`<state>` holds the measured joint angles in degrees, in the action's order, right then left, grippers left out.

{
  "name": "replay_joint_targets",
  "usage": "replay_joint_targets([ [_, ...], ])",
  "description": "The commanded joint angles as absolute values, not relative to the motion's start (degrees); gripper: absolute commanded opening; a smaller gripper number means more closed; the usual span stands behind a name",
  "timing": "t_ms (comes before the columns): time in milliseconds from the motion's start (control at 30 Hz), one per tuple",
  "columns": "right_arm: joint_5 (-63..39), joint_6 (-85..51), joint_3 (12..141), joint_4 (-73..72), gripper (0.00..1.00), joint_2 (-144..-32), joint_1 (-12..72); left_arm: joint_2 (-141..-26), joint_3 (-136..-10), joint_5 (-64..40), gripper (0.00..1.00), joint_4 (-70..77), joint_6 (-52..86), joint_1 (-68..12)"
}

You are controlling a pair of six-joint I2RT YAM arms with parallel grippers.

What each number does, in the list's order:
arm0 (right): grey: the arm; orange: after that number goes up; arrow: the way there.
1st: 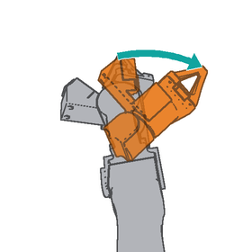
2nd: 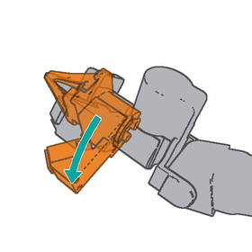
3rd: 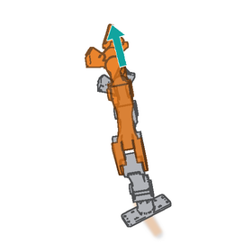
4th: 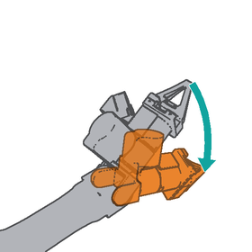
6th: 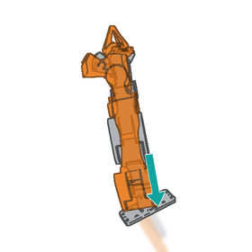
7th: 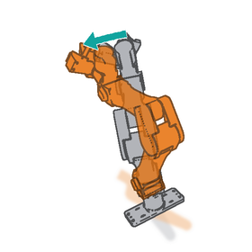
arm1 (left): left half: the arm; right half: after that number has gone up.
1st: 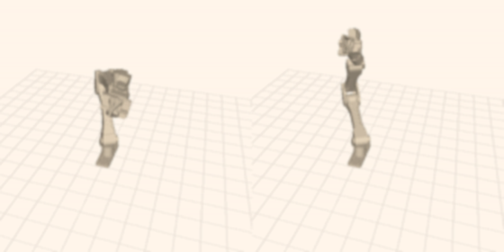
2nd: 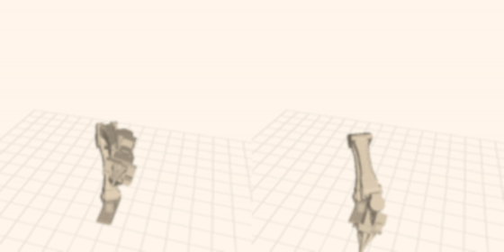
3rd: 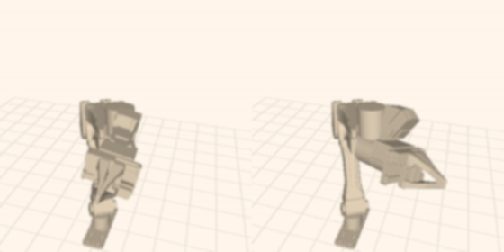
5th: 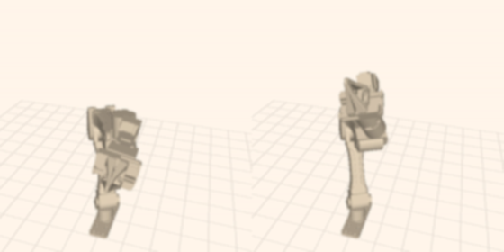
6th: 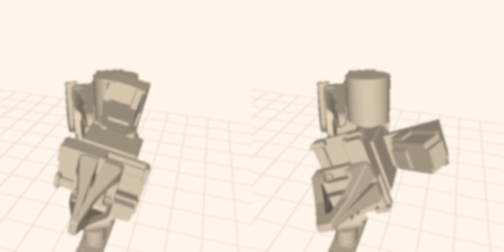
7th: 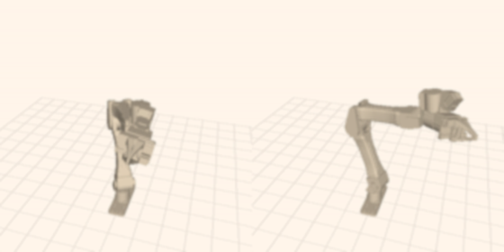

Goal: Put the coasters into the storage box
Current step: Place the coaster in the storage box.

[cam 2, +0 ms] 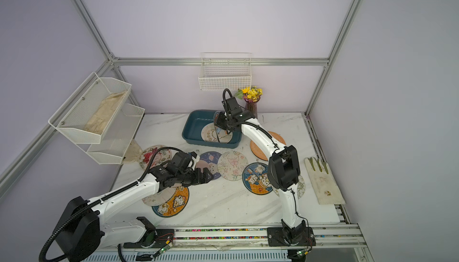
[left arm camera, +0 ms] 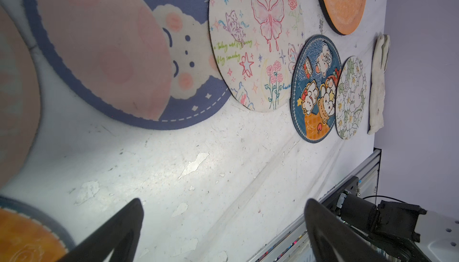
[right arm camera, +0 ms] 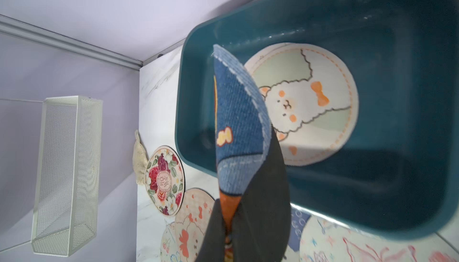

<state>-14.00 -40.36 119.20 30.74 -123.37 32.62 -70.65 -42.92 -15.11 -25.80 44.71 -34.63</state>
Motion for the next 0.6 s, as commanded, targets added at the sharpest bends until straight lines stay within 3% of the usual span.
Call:
replay_joint_targets([
  [0,-17.7,-40.1,125.8,26.0,0.00,-128.6,32.5,-68.3,-40.1,-13.8,1.00,-26.6,45.9,-34.0],
  [200,-19.3,-40.4,132.5,24.1,0.00,-137.8,31.6,-66.4,-39.5,-12.6,1.00,-28.8,46.4,-33.1],
  [567,-18.3,-36.7,126.3,28.6,0.00,-139.7,25.8,-65.5,-39.4,-12.0,1.00,-29.7,46.4,-31.9],
])
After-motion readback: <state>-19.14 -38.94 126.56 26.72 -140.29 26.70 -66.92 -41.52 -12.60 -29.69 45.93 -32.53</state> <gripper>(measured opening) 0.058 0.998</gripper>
